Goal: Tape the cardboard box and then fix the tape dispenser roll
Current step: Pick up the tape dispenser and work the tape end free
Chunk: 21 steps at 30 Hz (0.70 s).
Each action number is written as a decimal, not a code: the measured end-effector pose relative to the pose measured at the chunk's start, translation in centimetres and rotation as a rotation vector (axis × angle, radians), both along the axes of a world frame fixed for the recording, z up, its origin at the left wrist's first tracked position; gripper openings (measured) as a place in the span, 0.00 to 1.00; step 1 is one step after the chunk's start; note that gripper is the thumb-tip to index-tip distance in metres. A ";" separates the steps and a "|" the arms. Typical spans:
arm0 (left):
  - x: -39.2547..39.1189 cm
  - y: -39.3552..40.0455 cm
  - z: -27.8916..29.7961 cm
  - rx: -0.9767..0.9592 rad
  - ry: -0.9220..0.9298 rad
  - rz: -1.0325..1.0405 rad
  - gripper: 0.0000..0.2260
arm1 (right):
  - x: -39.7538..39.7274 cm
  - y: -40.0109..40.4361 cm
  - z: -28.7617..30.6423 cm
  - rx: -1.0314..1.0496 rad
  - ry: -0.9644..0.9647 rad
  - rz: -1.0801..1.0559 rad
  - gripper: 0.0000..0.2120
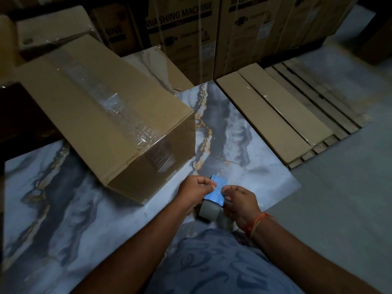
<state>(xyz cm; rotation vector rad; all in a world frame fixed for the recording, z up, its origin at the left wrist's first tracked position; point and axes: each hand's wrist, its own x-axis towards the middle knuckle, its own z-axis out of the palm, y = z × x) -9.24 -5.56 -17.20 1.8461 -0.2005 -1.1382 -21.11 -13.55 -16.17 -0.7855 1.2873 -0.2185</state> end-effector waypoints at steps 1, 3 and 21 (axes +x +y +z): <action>-0.1 0.0 0.0 -0.006 0.018 0.013 0.06 | -0.1 -0.1 -0.1 0.005 -0.013 -0.007 0.04; -0.2 0.2 0.0 -0.017 0.050 0.034 0.06 | -0.2 -0.2 0.1 0.013 -0.034 -0.012 0.04; -1.2 1.2 1.6 -0.153 -0.106 0.096 0.07 | -1.4 -0.8 -0.1 -0.169 -0.223 0.062 0.06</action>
